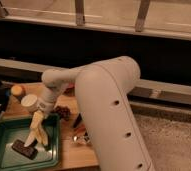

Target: Place banana in tray

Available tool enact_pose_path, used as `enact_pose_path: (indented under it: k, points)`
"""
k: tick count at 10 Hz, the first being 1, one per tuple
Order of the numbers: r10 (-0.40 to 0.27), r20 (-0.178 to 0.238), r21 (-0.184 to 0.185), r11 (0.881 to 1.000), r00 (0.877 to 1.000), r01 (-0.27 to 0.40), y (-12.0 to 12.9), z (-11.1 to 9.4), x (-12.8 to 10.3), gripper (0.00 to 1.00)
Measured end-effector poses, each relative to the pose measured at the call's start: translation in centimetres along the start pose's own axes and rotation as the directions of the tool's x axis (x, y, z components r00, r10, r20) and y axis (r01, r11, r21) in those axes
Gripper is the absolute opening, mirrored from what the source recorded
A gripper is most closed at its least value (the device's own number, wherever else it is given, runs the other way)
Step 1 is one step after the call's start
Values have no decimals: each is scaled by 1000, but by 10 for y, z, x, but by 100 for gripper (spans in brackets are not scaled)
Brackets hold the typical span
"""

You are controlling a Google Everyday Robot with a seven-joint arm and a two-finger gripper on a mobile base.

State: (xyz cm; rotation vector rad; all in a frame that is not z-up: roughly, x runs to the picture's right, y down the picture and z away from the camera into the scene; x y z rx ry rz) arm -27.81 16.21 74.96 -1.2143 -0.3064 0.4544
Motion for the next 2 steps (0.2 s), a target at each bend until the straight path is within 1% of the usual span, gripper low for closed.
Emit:
enact_pose_path:
  k: [2]
  points:
    - [-1, -1, -1, 1000, 1000, 1, 1, 1, 0, 70]
